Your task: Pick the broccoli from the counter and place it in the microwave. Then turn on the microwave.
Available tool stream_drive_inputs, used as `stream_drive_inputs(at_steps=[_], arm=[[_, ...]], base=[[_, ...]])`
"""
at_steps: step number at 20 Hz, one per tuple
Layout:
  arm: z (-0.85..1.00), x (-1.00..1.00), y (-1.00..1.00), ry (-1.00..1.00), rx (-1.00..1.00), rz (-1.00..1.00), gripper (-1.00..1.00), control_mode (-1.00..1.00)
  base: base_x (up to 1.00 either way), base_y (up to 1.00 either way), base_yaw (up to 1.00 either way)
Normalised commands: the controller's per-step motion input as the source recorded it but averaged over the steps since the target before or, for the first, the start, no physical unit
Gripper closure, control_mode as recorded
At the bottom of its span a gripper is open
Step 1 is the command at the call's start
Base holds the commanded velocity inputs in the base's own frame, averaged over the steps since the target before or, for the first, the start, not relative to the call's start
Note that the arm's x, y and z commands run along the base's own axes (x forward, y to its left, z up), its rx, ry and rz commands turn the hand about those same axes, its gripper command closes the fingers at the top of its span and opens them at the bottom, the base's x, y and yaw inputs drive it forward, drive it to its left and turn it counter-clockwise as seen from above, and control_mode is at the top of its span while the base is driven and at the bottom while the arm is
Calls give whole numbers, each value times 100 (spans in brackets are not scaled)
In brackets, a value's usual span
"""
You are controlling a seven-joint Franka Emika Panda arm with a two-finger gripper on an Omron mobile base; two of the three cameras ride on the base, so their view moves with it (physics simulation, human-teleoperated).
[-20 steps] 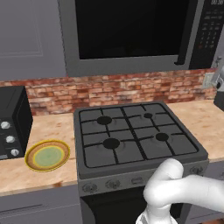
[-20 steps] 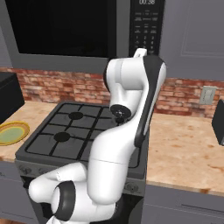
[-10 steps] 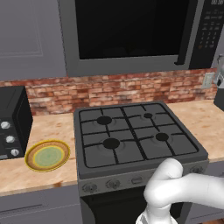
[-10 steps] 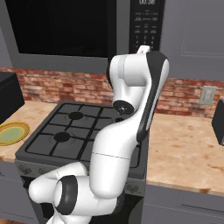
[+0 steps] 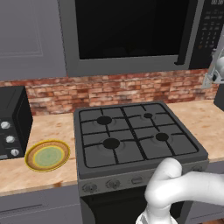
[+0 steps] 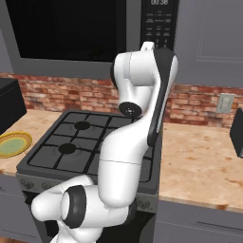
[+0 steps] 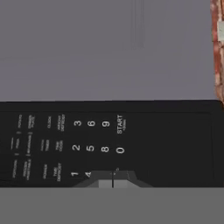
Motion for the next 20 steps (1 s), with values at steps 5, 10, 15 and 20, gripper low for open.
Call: stream_drive_inputs(at_steps=[5,10,15,20], arm=[[70,-42,-42,23,4,5,100,-100],[52,-45,-44,25,4,4,100,-100],[22,-36,-31,30,2,5,100,-100],[25,-21,-35,34,4,5,100,-100]], base=[[0,0,0],[0,0,0],[0,0,0],[0,0,0]])
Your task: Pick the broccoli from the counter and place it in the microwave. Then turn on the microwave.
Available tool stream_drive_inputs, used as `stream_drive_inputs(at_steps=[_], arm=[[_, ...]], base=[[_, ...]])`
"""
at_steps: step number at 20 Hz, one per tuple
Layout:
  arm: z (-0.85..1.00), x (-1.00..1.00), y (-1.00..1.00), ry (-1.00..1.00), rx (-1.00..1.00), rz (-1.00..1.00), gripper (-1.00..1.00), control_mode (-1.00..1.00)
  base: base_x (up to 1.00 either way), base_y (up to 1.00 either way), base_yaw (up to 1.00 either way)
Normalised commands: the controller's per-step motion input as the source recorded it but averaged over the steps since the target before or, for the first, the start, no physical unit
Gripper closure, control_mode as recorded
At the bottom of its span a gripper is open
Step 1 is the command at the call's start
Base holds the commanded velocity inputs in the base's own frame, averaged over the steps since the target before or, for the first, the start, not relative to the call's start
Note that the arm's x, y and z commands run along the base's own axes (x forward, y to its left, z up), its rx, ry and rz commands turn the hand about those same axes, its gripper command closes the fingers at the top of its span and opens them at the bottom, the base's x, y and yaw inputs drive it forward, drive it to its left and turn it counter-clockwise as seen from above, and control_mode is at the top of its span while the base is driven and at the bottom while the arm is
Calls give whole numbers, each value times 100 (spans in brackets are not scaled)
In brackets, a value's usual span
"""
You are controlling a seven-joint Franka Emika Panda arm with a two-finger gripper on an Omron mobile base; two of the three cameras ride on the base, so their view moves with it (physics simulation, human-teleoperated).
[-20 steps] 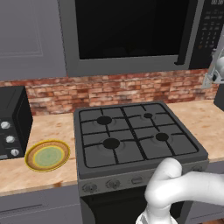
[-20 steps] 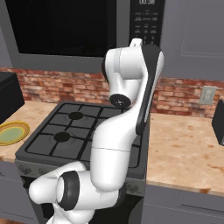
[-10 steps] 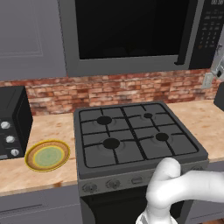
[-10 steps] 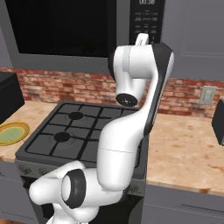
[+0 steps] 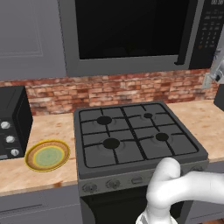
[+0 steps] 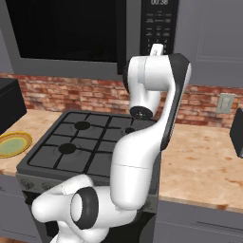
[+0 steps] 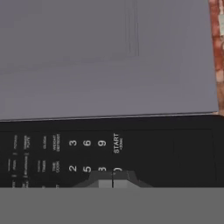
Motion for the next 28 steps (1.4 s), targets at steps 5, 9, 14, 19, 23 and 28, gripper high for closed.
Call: stream_drive_inputs(at_steps=[5,9,14,19,23,28], arm=[[50,-10,-41,31,6,5,100,-100],[54,-5,-41,31,7,5,100,-100],[51,-1,-40,32,6,4,100,-100],[48,-1,-42,32,6,5,100,-100],[48,0,-46,33,6,5,100,-100],[44,0,-45,34,6,5,100,-100]], base=[[0,0,0],[0,0,0],[0,0,0],[0,0,0],[0,0,0],[0,0,0]])
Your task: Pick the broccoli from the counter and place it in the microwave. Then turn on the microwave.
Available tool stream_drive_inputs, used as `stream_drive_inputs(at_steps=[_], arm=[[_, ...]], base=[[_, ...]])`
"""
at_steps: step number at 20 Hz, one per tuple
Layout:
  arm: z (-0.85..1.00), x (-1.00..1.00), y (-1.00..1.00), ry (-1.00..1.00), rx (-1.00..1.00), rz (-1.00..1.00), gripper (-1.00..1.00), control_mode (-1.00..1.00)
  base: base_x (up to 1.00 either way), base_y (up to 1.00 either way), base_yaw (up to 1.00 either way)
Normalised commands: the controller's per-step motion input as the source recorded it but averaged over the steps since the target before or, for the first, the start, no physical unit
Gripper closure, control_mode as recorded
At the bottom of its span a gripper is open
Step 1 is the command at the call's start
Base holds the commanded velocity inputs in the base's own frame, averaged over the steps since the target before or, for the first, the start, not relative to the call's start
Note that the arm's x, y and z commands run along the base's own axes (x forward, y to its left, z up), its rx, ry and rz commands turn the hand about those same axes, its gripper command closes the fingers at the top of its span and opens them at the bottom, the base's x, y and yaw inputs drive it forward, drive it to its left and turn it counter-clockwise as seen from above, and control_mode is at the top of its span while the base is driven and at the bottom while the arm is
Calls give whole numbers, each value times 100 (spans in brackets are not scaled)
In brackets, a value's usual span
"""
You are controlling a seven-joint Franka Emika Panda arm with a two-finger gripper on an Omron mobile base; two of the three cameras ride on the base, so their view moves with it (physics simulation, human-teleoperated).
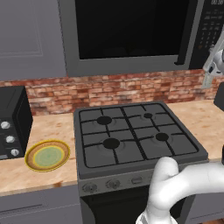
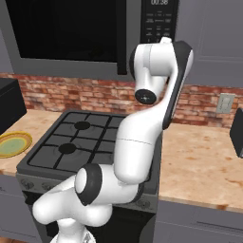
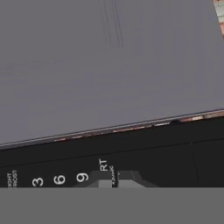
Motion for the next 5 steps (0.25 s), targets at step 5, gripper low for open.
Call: stream_drive_inputs(at_steps=[5], arm=[[43,0,-46,42,9,5,100,-100]], base=[[0,0,0]])
